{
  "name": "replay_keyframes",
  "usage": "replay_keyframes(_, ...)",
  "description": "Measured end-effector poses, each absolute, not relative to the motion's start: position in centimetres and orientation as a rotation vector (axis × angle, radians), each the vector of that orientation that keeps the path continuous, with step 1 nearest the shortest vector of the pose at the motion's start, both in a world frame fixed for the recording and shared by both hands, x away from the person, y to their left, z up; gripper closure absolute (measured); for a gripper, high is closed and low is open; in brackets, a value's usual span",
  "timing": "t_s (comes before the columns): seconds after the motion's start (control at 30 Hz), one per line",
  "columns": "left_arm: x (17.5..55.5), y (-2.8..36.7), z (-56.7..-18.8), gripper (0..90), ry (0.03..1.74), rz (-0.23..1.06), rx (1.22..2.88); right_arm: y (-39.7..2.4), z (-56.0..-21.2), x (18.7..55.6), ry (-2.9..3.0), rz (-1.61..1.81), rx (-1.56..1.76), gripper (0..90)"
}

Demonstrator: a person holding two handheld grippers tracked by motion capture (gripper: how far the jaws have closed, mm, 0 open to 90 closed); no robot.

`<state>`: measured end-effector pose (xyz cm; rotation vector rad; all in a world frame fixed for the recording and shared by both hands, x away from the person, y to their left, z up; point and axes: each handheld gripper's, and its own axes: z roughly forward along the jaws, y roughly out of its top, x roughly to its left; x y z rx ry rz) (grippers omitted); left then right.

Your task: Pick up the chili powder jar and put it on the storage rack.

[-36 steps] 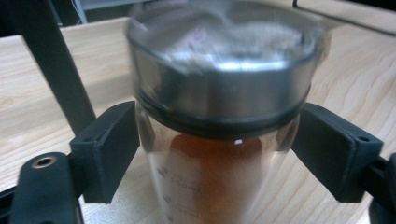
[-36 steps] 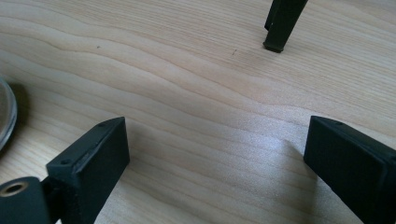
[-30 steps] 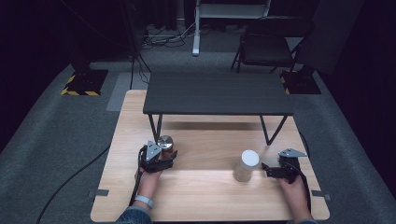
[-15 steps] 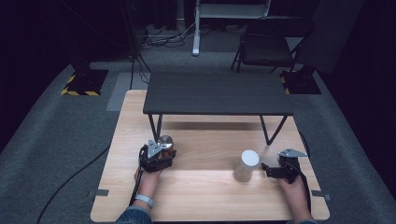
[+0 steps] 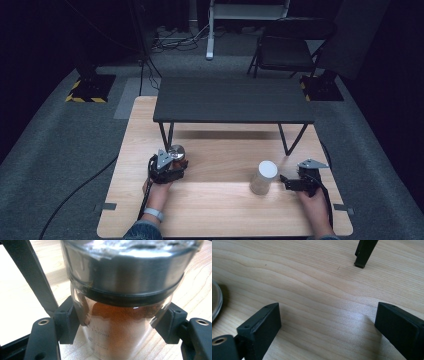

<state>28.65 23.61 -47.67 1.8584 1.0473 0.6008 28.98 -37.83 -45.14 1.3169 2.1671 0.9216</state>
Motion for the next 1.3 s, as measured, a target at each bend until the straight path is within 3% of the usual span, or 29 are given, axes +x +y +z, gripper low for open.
replay_keyframes(1.3,29.5,21.0,-38.1,30.4,0.899,0.567,1.857,-37.9,-45.1,29.1,2.183,0.929,1.299,6.5)
